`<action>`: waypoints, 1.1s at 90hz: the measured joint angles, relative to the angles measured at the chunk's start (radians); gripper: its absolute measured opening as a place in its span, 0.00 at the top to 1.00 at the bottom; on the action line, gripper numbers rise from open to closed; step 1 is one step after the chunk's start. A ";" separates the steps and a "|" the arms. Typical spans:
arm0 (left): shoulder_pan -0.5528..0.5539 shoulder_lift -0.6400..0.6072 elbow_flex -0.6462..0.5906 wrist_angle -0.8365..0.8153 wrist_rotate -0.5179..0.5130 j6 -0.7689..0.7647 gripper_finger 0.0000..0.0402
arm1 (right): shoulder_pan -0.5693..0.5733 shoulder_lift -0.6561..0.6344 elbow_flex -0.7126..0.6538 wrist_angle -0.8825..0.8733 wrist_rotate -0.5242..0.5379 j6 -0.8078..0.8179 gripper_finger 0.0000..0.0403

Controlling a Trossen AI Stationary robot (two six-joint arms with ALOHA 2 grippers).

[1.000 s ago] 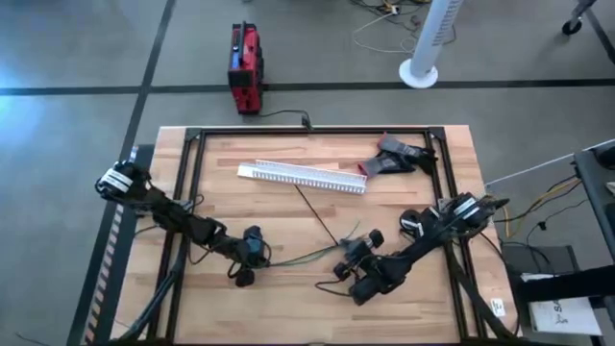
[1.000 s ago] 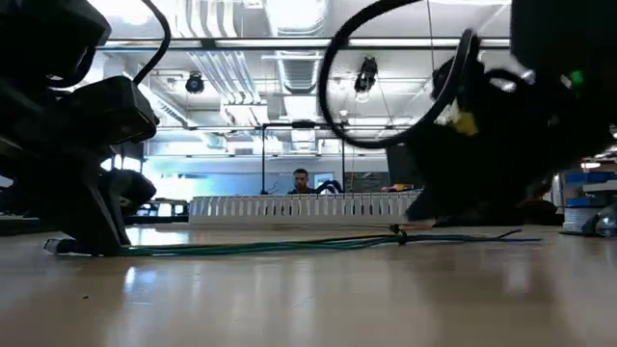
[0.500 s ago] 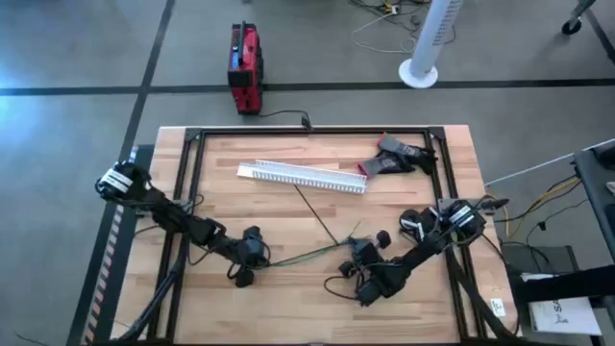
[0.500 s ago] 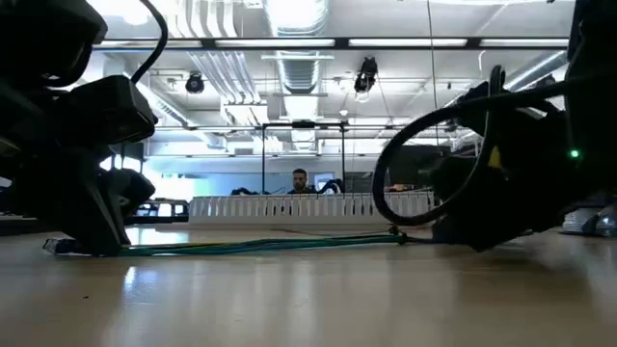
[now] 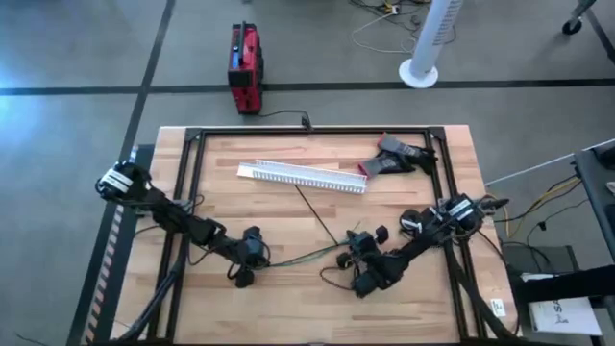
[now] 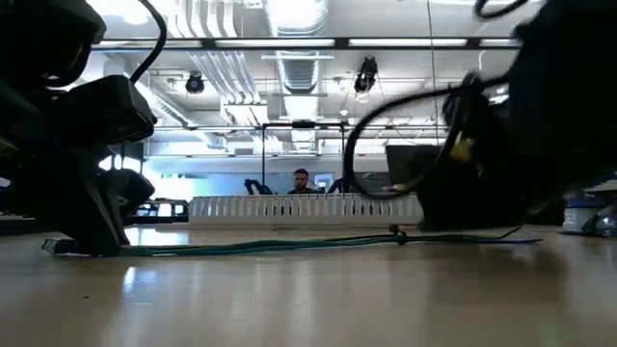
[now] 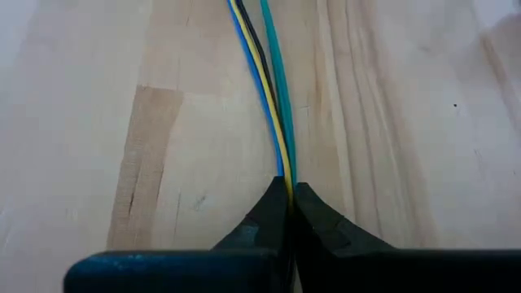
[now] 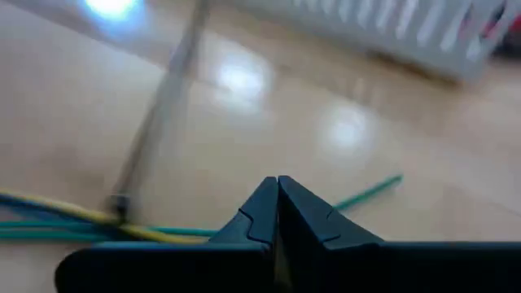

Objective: Ziptie cables
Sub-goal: Insert the black ziptie on the cable wires

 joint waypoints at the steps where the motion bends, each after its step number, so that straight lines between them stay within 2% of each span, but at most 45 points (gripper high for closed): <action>1: 0.000 0.000 0.000 0.000 0.000 0.000 1.00 | -0.003 -0.003 -0.003 0.004 -0.009 -0.002 1.00; 6: 0.000 0.000 0.000 0.000 -0.001 0.000 1.00 | -0.010 -0.017 -0.015 0.004 -0.046 -0.006 1.00; 18: -0.002 0.000 0.000 0.000 -0.002 0.001 1.00 | -0.002 -0.036 -0.042 0.001 -0.058 -0.031 1.00; 36: -0.002 0.000 0.000 0.000 -0.004 -0.002 1.00 | 0.001 -0.074 -0.068 -0.115 -0.097 -0.017 1.00; 57: -0.002 0.000 0.000 0.000 -0.007 -0.004 1.00 | 0.009 -0.144 -0.051 -0.145 -0.131 -0.116 1.00; 64: -0.002 0.000 0.000 0.000 -0.007 -0.005 1.00 | 0.018 -0.170 -0.037 -0.117 -0.094 -0.140 1.00; 72: -0.002 0.000 0.000 0.001 -0.010 -0.005 1.00 | 0.032 -0.167 -0.035 -0.003 -0.051 -0.196 1.00; 81: -0.002 0.000 -0.001 0.004 -0.010 -0.005 1.00 | 0.041 -0.139 -0.036 0.123 -0.058 -0.284 1.00; 99: -0.003 0.000 0.000 0.004 -0.013 -0.012 1.00 | 0.038 -0.080 -0.040 0.088 -0.080 -0.167 1.00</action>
